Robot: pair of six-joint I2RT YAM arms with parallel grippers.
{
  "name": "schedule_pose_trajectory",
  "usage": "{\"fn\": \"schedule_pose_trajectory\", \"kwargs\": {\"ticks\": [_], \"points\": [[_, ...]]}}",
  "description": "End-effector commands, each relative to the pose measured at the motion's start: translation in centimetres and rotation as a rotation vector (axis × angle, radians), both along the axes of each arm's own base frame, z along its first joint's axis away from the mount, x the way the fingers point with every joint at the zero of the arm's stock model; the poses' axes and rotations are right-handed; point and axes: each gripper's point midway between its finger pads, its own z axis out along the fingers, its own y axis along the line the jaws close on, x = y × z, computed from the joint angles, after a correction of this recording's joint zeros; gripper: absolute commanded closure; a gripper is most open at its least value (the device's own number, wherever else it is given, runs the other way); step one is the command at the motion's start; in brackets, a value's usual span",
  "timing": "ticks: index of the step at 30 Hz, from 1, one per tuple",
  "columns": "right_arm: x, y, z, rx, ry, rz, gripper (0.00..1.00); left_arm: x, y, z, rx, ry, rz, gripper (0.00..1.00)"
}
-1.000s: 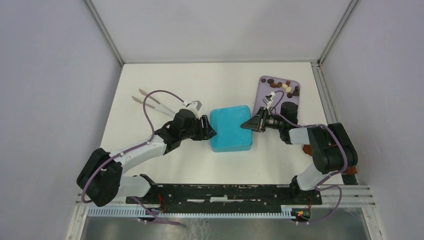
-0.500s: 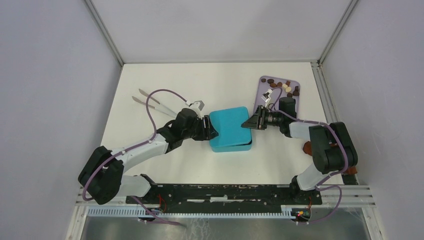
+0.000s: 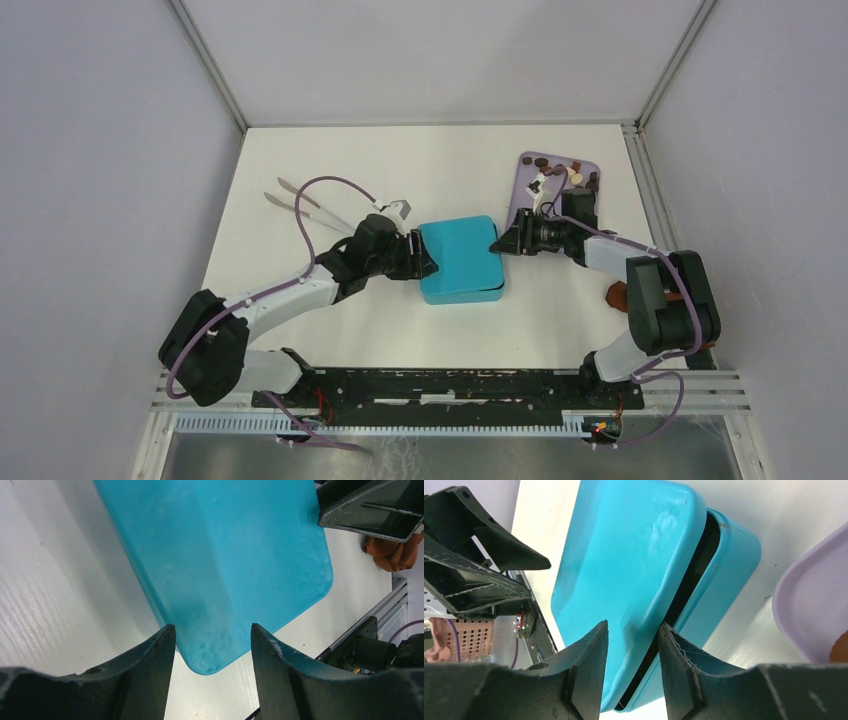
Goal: Pack the chocolate
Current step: Close the box lid on the packing box.
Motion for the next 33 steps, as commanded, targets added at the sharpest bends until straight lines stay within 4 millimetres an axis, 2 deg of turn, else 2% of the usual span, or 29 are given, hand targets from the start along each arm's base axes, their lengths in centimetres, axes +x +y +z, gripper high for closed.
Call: {"fn": "schedule_pose_trajectory", "kwargs": {"ticks": [1,11,16,19,20,22,25,28,33], "points": [[1.6,-1.0,0.9,-0.065,-0.083,-0.014,0.52,0.9,-0.5,2.1,-0.005,-0.066,-0.018,0.37],[2.9,-3.6,1.4,-0.172,-0.167,-0.045,0.5,1.3,1.8,4.1,0.03,-0.157,0.059,0.36],[3.6,-4.7,3.4,-0.229,-0.299,-0.011,0.49,1.9,4.6,5.0,0.12,-0.208,0.16,0.41],[4.2,-5.8,4.2,-0.328,-0.402,0.005,0.55,2.1,6.5,4.1,0.221,-0.188,0.215,0.52],[4.5,-6.3,4.2,-0.364,-0.418,0.002,0.61,2.0,6.8,3.6,0.245,-0.174,0.218,0.53],[5.0,-7.4,3.7,-0.438,-0.424,-0.015,0.73,1.8,7.0,2.7,0.277,-0.143,0.217,0.54],[4.9,-7.5,2.4,-0.454,-0.384,0.009,0.85,1.8,6.9,1.4,0.309,-0.103,0.212,0.57],[4.6,-6.8,0.9,-0.462,-0.338,0.057,0.88,2.2,6.4,-0.3,0.352,-0.061,0.188,0.6],[3.9,-5.4,-1.0,-0.506,-0.3,0.121,0.89,2.7,4.5,-2.0,0.375,0.007,0.115,0.66]]}}
